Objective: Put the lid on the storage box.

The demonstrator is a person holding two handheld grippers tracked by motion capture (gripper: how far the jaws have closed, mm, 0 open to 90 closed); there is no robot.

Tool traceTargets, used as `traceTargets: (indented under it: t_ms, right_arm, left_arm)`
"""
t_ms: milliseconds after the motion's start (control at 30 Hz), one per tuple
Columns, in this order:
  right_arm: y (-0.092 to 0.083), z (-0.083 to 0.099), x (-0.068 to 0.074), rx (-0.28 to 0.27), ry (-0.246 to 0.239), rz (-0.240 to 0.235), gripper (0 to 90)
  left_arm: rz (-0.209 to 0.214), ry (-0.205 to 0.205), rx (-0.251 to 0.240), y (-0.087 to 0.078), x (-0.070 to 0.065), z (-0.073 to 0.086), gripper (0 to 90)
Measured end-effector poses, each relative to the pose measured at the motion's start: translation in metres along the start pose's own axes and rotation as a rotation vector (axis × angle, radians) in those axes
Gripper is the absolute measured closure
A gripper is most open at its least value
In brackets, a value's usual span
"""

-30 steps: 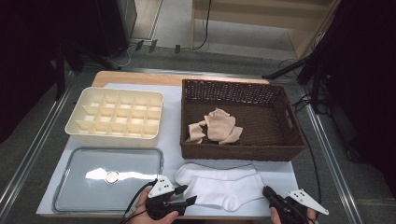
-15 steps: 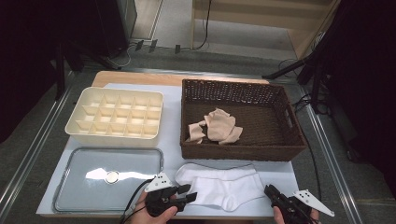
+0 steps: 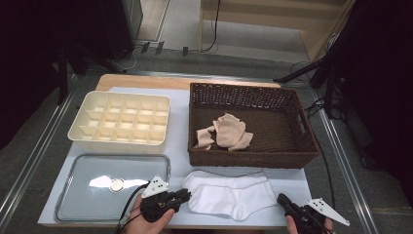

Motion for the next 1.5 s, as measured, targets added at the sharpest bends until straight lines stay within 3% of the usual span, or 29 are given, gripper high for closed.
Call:
traceTargets:
  t_ms: [133,267,500,700,800,933,1100,1267,1367,1500]
  right_arm:
    - [0.000,0.000,0.002,-0.002,-0.006,-0.005,88.4]
    - [0.000,0.000,0.000,0.000,-0.002,-0.007,87.6]
    - [0.001,0.001,0.001,0.002,-0.002,-0.010,85.2]
    - [0.001,0.002,0.002,0.004,-0.010,-0.009,84.3]
    - [0.000,0.002,0.000,0.002,-0.002,-0.005,84.3]
    - [-0.001,0.002,-0.002,-0.004,0.003,0.000,84.3]
    - [-0.001,0.002,-0.001,-0.003,0.003,-0.006,83.5]
    - [-0.001,0.002,0.000,-0.005,0.022,-0.029,81.0]
    - [0.000,0.003,0.000,-0.002,0.024,-0.033,78.2]
    - [0.004,0.004,0.003,-0.004,0.009,-0.035,64.2]
  left_arm:
    - [-0.011,-0.005,0.025,0.002,-0.001,0.001,82.8]
    - [0.022,-0.010,0.042,0.008,-0.007,0.002,78.0]
    - [0.088,0.046,0.063,0.025,-0.028,0.006,66.8]
    - [0.117,0.055,0.031,0.029,-0.037,0.002,63.0]
    - [0.105,0.070,0.011,0.026,-0.039,-0.001,62.2]
    - [0.106,0.053,0.004,0.021,-0.034,-0.003,64.6]
    - [0.067,0.048,0.042,0.030,-0.033,-0.001,63.3]
    - [0.106,0.019,0.021,0.030,-0.037,-0.004,57.7]
    - [0.073,0.025,0.013,0.032,-0.037,-0.004,52.0]
    - [0.004,0.052,0.032,0.034,-0.034,-0.001,48.7]
Point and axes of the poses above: each handheld gripper's, and its own axes: y roughly forward along the jaws, z roughly out of its underside, x roughly to its left, the point moved 2 cm from there along y, roughly forward along the jaws, and after that the axes turned 2 degrees about z, right-handed, at the moved point
